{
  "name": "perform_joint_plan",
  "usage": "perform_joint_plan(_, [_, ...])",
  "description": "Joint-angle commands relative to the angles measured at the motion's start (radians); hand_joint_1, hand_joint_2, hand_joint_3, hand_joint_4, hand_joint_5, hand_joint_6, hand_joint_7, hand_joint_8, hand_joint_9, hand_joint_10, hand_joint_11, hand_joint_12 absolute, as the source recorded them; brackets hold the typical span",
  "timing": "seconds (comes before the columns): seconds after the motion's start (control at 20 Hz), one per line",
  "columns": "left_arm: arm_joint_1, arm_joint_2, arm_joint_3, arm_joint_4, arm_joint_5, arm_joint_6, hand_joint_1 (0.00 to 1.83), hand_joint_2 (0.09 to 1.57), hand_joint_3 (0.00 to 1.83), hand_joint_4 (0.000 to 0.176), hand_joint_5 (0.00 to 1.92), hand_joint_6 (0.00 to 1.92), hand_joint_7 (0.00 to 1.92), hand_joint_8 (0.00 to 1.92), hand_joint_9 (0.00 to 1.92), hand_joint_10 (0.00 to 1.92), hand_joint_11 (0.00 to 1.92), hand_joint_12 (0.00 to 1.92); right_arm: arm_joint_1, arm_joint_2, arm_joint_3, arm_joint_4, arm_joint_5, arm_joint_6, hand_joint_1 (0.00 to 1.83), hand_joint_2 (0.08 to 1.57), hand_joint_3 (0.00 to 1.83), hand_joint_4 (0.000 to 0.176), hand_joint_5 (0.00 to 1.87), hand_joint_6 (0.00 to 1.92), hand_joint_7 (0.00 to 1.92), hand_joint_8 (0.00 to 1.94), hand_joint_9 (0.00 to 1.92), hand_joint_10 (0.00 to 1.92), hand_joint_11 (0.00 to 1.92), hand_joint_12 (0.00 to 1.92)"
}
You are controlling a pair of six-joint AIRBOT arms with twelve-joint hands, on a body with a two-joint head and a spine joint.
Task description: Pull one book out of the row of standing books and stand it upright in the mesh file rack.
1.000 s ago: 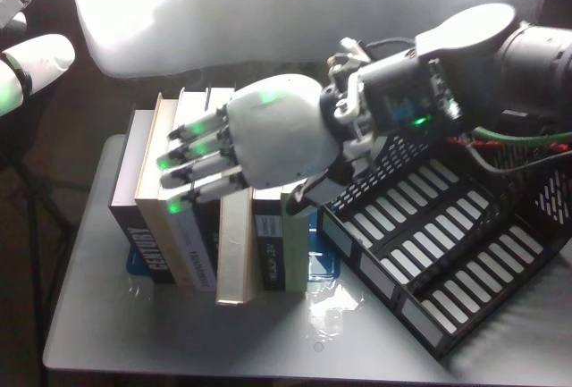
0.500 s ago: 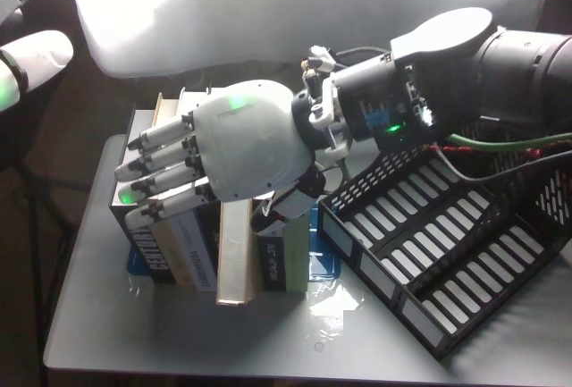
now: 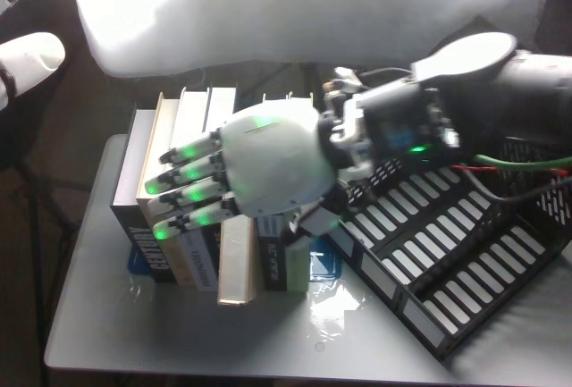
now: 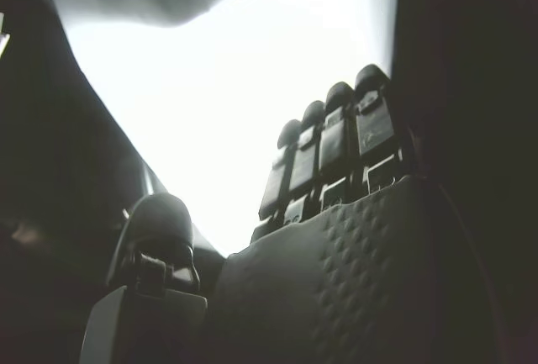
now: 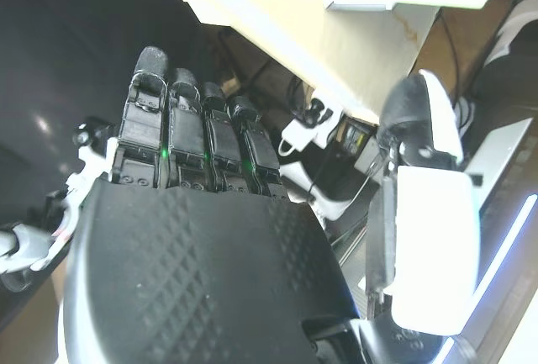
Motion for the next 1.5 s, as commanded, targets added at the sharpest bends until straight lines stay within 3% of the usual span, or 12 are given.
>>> perform_joint_plan(0.0, [-0.002,0.018,-0.003,-0.023,-0.147,-0.004,0.0,1.37,0.0,0.0,0.0,0.0,0.0,0.0,0.0,0.0,0.0,0.0,0.011,0.043,-0.049,0.08,0.028,-0.007,0.75,0.99,0.0,0.002,0.0,0.0,0.0,0.0,0.06,0.01,0.0,1.01])
perform_joint_plan(0.1, [0.006,0.023,-0.011,-0.031,-0.163,-0.004,0.02,1.4,0.0,0.0,0.02,0.0,0.0,0.0,0.0,0.0,0.0,0.28,0.02,0.134,-0.16,0.104,-0.006,-0.007,0.78,1.04,0.0,0.0,0.0,0.0,0.0,0.0,0.0,0.0,0.0,0.41])
perform_joint_plan(0.25, [0.021,0.03,-0.02,-0.048,-0.181,-0.004,0.04,1.36,0.0,0.001,0.03,0.0,0.0,0.0,0.0,0.0,0.0,0.58,0.028,0.23,-0.294,0.168,-0.077,-0.007,0.78,1.04,0.0,0.0,0.0,0.0,0.0,0.0,0.0,0.0,0.0,0.01])
perform_joint_plan(0.35, [0.029,0.033,-0.024,-0.056,-0.188,-0.004,0.04,1.36,0.0,0.014,0.03,0.01,0.01,0.0,0.0,0.0,0.0,0.59,0.03,0.255,-0.338,0.178,-0.131,-0.007,0.8,0.98,0.0,0.0,0.02,0.0,0.07,0.01,0.1,0.03,0.0,0.74])
perform_joint_plan(0.4, [0.034,0.036,-0.028,-0.059,-0.191,-0.004,0.05,1.36,0.0,0.015,0.03,0.01,0.01,0.0,0.0,0.0,0.0,0.59,0.029,0.27,-0.358,0.192,-0.152,-0.007,0.79,0.98,0.0,0.0,0.02,0.0,0.08,0.01,0.11,0.04,0.0,0.91])
perform_joint_plan(0.6, [0.041,0.044,-0.038,-0.066,-0.192,-0.004,0.0,1.37,0.0,0.034,0.0,0.0,0.0,0.0,0.0,0.0,0.0,0.01,0.026,0.338,-0.458,0.232,-0.196,-0.007,0.78,1.04,0.0,0.0,0.04,0.01,0.07,0.0,0.06,0.02,0.0,0.92])
perform_joint_plan(0.7, [0.042,0.048,-0.042,-0.07,-0.192,-0.004,0.0,1.38,0.01,0.032,0.0,0.0,0.0,0.0,0.0,0.0,0.0,0.0,0.028,0.366,-0.496,0.232,-0.189,-0.007,0.8,1.05,0.0,0.0,0.0,0.0,0.0,0.0,0.0,0.0,0.0,0.21])
perform_joint_plan(0.8, [0.051,0.053,-0.049,-0.077,-0.194,-0.004,0.0,1.37,0.0,0.026,0.0,0.0,0.0,0.0,0.0,0.0,0.0,0.0,0.039,0.391,-0.523,0.224,-0.168,-0.007,0.76,1.04,0.0,0.0,0.0,0.0,0.0,0.0,0.0,0.0,0.0,0.01])
perform_joint_plan(0.95, [0.054,0.056,-0.053,-0.082,-0.193,-0.004,0.06,1.36,0.0,0.045,0.01,0.0,0.0,0.0,0.0,0.0,0.0,0.0,0.062,0.425,-0.559,0.183,-0.151,-0.007,0.66,1.06,0.01,0.0,0.0,0.0,0.0,0.0,0.0,0.0,0.0,0.0])
perform_joint_plan(1.25, [0.053,0.056,-0.053,-0.082,-0.188,-0.004,0.02,1.38,0.01,0.02,0.01,0.0,0.0,0.0,0.0,0.0,0.0,0.0,0.075,0.352,-0.508,0.141,-0.187,-0.007,0.72,1.1,0.01,0.0,0.0,0.0,0.0,0.0,0.03,0.01,0.03,0.01])
perform_joint_plan(1.3, [0.053,0.057,-0.053,-0.082,-0.186,-0.004,0.0,1.37,0.0,0.015,0.01,0.0,0.0,0.0,0.0,0.0,0.0,0.0,0.075,0.33,-0.495,0.128,-0.205,-0.007,0.74,0.98,0.03,0.0,0.03,0.01,0.05,0.01,0.09,0.03,0.0,0.83])
perform_joint_plan(1.45, [0.053,0.057,-0.051,-0.082,-0.184,-0.004,0.0,1.38,0.01,0.015,0.0,0.0,0.0,0.0,0.0,0.0,0.0,0.0,0.074,0.259,-0.446,0.113,-0.238,-0.007,0.65,0.97,0.0,0.0,0.0,0.0,0.0,0.0,0.0,0.0,0.0,0.27])
